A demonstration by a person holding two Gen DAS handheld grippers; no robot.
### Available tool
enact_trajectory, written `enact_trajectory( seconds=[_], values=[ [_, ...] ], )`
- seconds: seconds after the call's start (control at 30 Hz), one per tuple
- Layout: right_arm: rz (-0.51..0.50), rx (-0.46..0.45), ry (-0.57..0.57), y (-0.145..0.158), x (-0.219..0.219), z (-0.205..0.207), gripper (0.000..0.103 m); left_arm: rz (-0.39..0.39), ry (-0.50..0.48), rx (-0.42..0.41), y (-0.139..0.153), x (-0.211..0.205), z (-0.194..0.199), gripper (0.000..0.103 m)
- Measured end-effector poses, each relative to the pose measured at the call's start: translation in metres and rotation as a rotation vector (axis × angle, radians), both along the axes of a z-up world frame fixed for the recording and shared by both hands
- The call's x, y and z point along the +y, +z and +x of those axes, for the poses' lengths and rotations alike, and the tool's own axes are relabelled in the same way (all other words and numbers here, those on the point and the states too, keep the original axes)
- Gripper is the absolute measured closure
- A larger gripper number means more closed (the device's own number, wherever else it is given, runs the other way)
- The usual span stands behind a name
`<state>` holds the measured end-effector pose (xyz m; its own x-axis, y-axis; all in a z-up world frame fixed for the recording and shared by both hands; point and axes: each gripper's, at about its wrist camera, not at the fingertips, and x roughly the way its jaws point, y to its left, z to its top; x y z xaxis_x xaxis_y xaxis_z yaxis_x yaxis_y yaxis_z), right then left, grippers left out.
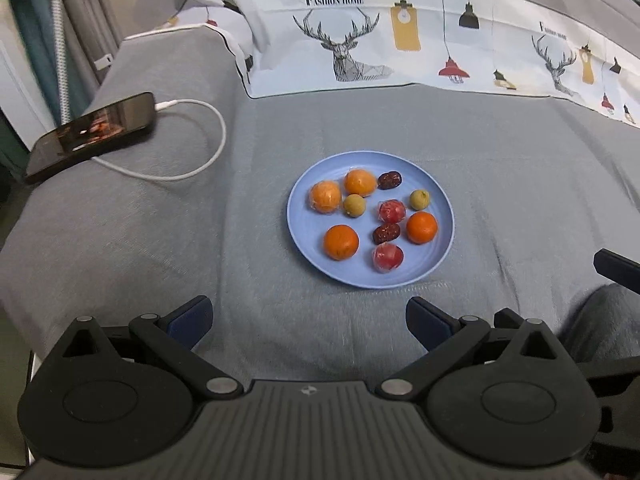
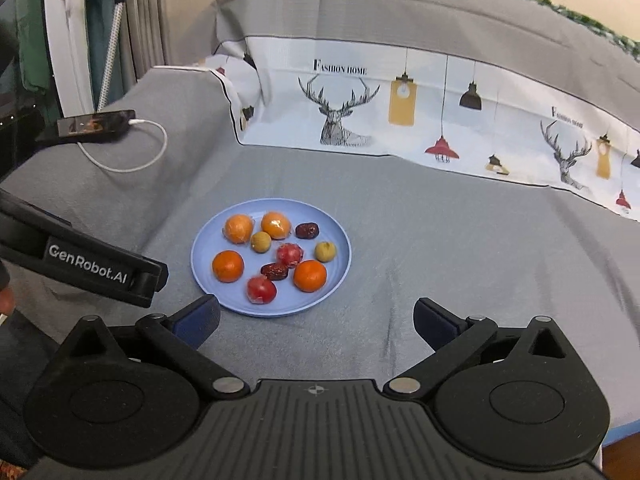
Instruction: Organize fruits
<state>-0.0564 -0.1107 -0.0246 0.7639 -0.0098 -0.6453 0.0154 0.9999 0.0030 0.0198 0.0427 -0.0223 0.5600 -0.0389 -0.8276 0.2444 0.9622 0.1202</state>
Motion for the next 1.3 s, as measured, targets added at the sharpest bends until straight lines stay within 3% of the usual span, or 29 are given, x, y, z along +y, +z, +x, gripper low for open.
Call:
enact_trajectory(
  seconds=[0.63,1.3],
  values=[
    [-0.066,-0.055,0.021,0.014,0.017,-0.035,0.001,0.005,0.043,-0.078,0.009,0.006,-0.031,0.000],
    [-0.086,-0.062,0.036,0.016,0.020,-0.034,0.001,0.016,0.061,-0.033,-0.003,0.013,-0.021,0.000]
  ],
)
